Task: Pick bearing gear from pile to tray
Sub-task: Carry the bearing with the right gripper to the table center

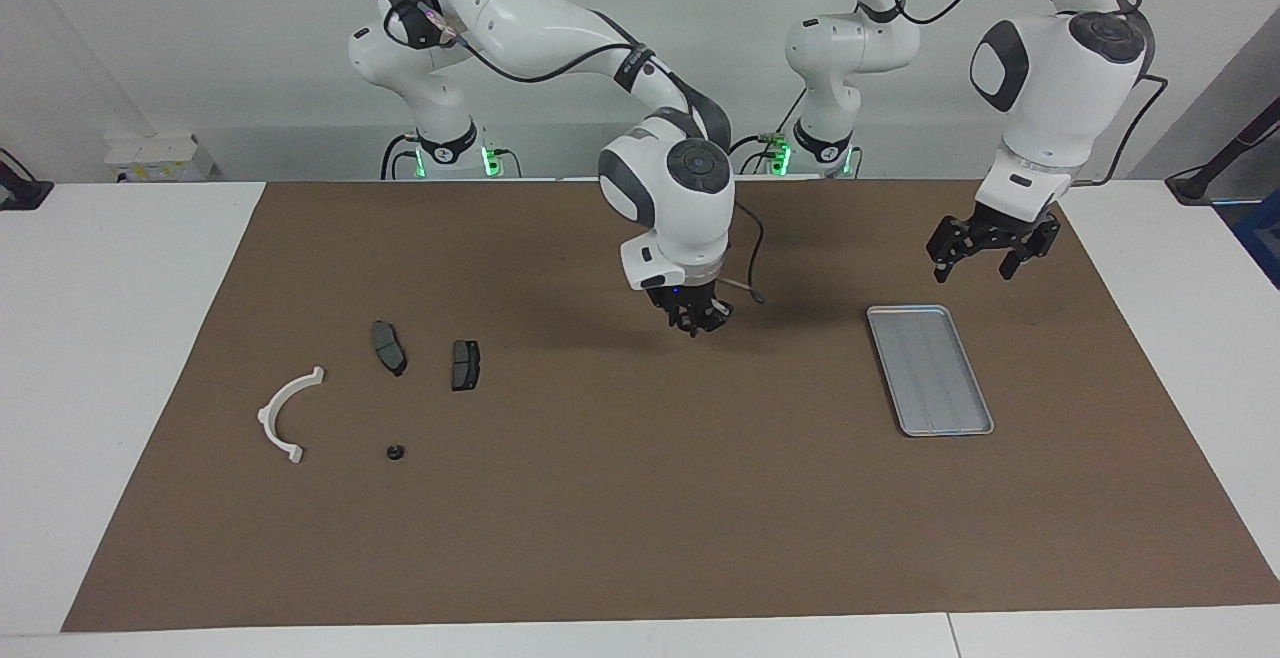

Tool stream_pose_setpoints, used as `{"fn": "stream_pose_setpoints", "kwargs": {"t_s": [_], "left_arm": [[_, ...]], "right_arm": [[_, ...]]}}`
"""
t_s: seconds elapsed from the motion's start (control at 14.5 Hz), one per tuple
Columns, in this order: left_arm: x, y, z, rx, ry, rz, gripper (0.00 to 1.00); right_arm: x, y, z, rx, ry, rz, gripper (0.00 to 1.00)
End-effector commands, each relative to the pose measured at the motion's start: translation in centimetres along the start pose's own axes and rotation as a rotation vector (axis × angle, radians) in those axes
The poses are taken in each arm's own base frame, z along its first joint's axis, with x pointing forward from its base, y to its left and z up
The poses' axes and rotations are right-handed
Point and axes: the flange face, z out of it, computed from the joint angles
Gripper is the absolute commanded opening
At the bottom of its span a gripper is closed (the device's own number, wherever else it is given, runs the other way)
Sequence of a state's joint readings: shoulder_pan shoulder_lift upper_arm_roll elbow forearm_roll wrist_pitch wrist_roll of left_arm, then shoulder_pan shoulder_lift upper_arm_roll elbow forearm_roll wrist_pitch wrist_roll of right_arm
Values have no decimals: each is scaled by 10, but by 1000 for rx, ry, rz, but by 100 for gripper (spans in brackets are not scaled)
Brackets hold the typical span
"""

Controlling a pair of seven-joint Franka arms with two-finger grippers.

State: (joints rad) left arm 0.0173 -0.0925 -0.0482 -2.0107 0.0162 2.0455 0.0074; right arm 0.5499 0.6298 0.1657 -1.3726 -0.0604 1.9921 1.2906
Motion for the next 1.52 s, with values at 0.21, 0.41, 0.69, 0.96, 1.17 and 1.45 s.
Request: {"fn": "stream_pose_setpoints", "kwargs": {"t_s": [0.21, 0.41, 0.69, 0.96, 1.17, 1.45], "left_arm": [[-2, -2, 3, -9, 11, 7, 100], [-1, -2, 3, -9, 11, 7, 100], [-1, -2, 3, -9, 17, 9, 100], [-1, -1, 3, -9, 17, 10, 100], [0, -1, 4, -9, 14, 7, 100], [12, 42, -7, -23, 21, -75, 100]], "right_arm": [[8, -1, 30, 42, 28, 19, 0], [7, 6, 46, 45, 33, 15, 0], [8, 6, 46, 53, 35, 18, 0], [11, 8, 37, 22, 30, 24, 100], [18, 9, 19, -10, 24, 28, 100], [101, 56, -48, -18, 35, -50, 100]]}}
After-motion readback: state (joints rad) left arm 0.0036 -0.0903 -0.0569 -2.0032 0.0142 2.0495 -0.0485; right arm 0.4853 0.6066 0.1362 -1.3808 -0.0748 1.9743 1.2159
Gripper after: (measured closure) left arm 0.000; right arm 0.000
